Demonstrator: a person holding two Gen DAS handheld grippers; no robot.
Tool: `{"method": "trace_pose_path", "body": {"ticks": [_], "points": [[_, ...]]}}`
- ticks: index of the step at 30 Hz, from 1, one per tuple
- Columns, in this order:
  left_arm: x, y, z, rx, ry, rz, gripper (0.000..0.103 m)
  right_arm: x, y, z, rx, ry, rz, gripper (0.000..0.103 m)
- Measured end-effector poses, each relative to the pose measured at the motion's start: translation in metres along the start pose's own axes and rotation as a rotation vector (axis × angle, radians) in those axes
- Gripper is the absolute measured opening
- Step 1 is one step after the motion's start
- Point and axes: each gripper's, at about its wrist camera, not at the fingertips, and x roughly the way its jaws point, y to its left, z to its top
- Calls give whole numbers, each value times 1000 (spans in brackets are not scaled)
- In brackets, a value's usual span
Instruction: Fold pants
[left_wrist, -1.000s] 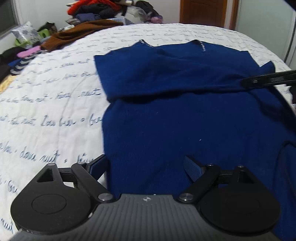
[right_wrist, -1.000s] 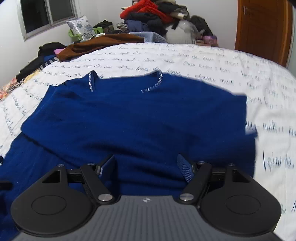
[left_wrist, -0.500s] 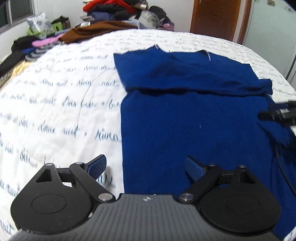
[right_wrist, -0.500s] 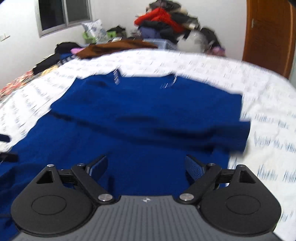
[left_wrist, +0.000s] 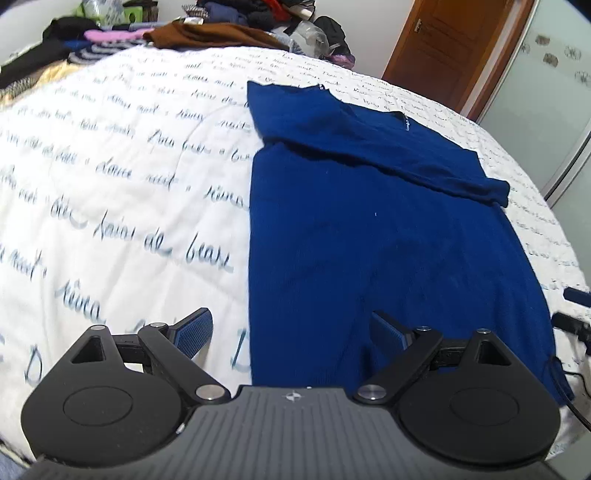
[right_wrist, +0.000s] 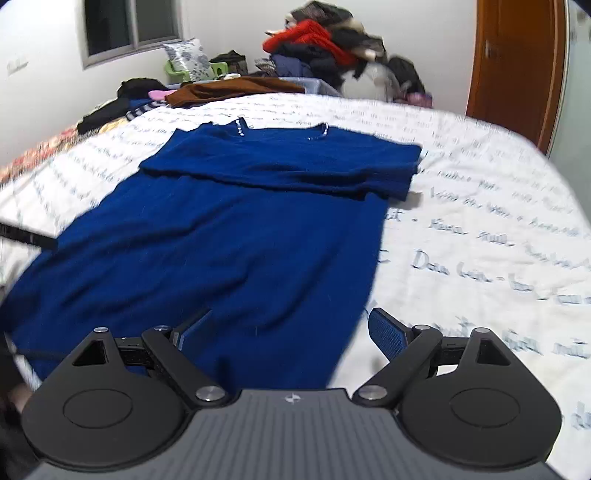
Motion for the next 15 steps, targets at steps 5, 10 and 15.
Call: {"method": "trace_pose_path", "body": {"ticks": [5, 10, 15], "points": [[-11, 16, -16, -67, 36, -58, 92, -23, 20, -28, -190, -50, -77, 91], [-20, 23, -29, -75, 64, -89, 93, -33, 29, -50, -307, -53, -132, 91], [-23, 19, -37, -69, 83, -119, 97, -49, 15, -60, -287, -88, -251, 91]]}}
